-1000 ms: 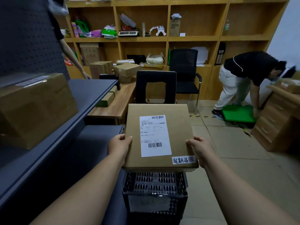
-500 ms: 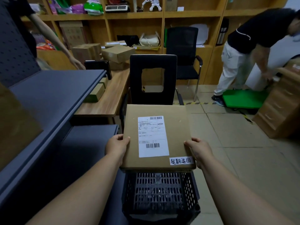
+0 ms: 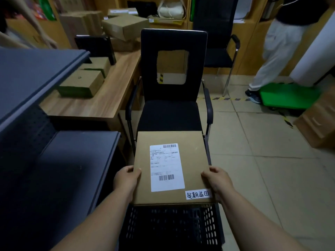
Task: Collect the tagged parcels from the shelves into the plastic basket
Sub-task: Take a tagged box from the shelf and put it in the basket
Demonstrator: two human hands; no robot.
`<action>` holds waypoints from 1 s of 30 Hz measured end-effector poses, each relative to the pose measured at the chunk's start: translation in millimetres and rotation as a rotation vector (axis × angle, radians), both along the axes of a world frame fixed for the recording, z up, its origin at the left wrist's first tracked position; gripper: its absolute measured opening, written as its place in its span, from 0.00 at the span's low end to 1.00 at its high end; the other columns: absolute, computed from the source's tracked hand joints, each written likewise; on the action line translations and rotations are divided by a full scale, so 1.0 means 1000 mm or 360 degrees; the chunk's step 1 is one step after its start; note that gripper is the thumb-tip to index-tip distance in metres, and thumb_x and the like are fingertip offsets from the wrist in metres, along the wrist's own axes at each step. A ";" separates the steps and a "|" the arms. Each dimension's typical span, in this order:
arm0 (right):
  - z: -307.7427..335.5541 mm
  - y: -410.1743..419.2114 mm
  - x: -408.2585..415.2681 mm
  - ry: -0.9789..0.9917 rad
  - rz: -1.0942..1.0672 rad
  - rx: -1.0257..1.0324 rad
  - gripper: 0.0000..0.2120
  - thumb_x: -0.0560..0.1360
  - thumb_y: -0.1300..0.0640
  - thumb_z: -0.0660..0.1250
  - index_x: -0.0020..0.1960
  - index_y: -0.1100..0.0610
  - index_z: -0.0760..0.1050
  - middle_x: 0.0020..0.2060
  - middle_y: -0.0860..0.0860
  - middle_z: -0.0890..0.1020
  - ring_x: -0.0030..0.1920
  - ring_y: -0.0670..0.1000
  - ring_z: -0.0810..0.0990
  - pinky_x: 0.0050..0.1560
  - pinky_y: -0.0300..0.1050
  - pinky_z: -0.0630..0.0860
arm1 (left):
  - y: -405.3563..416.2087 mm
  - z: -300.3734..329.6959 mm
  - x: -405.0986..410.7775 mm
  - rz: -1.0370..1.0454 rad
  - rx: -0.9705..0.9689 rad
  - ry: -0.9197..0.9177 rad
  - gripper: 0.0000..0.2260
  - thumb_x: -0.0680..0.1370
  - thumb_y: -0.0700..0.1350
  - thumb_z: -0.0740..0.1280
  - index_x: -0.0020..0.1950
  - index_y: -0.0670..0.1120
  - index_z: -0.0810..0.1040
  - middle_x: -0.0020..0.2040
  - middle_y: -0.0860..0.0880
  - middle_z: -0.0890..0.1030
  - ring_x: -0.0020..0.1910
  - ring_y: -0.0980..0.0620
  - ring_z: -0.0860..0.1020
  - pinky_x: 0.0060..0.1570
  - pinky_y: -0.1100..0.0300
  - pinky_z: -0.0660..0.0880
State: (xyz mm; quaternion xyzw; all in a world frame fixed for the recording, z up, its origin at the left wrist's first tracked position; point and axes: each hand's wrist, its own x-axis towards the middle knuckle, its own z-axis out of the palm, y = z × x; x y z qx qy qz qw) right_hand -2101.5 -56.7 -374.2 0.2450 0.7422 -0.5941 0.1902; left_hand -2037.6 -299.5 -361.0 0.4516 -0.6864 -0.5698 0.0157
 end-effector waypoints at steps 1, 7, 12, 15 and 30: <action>-0.009 0.001 -0.004 -0.0024 0.0005 0.0005 0.15 0.72 0.62 0.67 0.59 0.58 0.77 0.46 0.56 0.83 0.43 0.55 0.82 0.44 0.50 0.81 | 0.002 -0.009 -0.002 0.0014 0.0009 -0.0024 0.13 0.77 0.44 0.67 0.61 0.43 0.78 0.50 0.45 0.81 0.47 0.44 0.80 0.49 0.52 0.77; -0.067 0.002 -0.018 -0.0136 0.0035 0.0084 0.16 0.72 0.62 0.67 0.59 0.58 0.78 0.47 0.55 0.84 0.45 0.56 0.82 0.49 0.53 0.81 | 0.013 -0.066 -0.017 0.0084 0.0056 -0.0125 0.12 0.77 0.41 0.66 0.59 0.41 0.78 0.49 0.43 0.81 0.46 0.45 0.79 0.47 0.56 0.76; -0.110 0.001 -0.025 -0.0253 0.0030 0.0114 0.15 0.72 0.63 0.65 0.58 0.57 0.78 0.45 0.55 0.84 0.44 0.57 0.83 0.50 0.55 0.81 | 0.015 -0.112 -0.023 0.0051 0.0080 -0.0220 0.12 0.78 0.42 0.65 0.60 0.42 0.79 0.48 0.45 0.82 0.45 0.46 0.80 0.49 0.53 0.78; -0.133 -0.002 -0.033 -0.0289 0.0055 0.0169 0.15 0.72 0.63 0.64 0.58 0.57 0.78 0.45 0.54 0.84 0.44 0.56 0.82 0.49 0.53 0.81 | 0.015 -0.138 -0.031 0.0073 0.0086 -0.0256 0.12 0.78 0.41 0.65 0.60 0.42 0.79 0.47 0.45 0.82 0.44 0.46 0.80 0.48 0.54 0.77; -0.227 -0.032 -0.081 -0.0334 -0.0033 0.0355 0.15 0.73 0.62 0.60 0.57 0.55 0.78 0.45 0.51 0.82 0.43 0.52 0.79 0.38 0.42 0.73 | 0.004 -0.245 -0.092 0.0157 0.0193 -0.0253 0.16 0.79 0.39 0.61 0.67 0.44 0.74 0.46 0.47 0.80 0.38 0.51 0.77 0.43 0.59 0.73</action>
